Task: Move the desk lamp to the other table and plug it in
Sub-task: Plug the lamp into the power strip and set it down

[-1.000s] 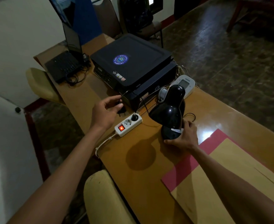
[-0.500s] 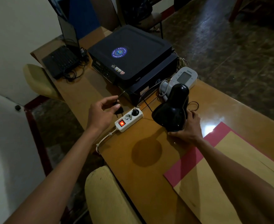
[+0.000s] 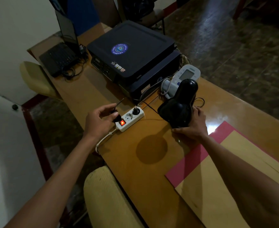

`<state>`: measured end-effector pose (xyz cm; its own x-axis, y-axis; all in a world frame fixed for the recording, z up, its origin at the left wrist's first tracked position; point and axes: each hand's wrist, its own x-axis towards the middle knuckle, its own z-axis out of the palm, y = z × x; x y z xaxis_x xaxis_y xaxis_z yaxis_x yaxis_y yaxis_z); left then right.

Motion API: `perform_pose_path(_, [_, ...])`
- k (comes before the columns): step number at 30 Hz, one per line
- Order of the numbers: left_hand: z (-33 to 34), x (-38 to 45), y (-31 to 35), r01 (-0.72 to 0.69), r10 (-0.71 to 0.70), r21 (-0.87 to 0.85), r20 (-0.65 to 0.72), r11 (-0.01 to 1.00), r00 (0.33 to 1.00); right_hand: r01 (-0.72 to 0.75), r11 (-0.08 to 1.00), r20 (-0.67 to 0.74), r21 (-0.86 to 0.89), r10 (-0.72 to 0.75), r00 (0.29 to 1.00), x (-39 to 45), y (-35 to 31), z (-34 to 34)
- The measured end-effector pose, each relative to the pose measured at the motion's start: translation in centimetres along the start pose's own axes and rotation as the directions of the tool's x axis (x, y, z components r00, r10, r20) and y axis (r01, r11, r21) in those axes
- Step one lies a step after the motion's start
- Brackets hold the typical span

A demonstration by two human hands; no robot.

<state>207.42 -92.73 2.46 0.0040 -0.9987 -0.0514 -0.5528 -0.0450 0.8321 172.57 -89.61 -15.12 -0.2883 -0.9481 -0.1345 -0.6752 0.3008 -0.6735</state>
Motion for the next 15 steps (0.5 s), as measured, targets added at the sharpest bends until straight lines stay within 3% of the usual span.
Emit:
perform_pose_path(10, [0.2, -0.8, 0.2, 0.006, -0.006, -0.025, 0.016, 1.000, 1.000, -0.026, 0.998, 0.057, -0.051, 0.029, 0.998, -0.2, -0.1, -0.6])
perform_pose_path(15, [-0.4, -2.2, -0.6, 0.025, -0.024, -0.007, 0.068, 1.000, 0.997, -0.096, 0.995, -0.116, 0.012, 0.096, 0.989, -3.7, -1.3, 0.5])
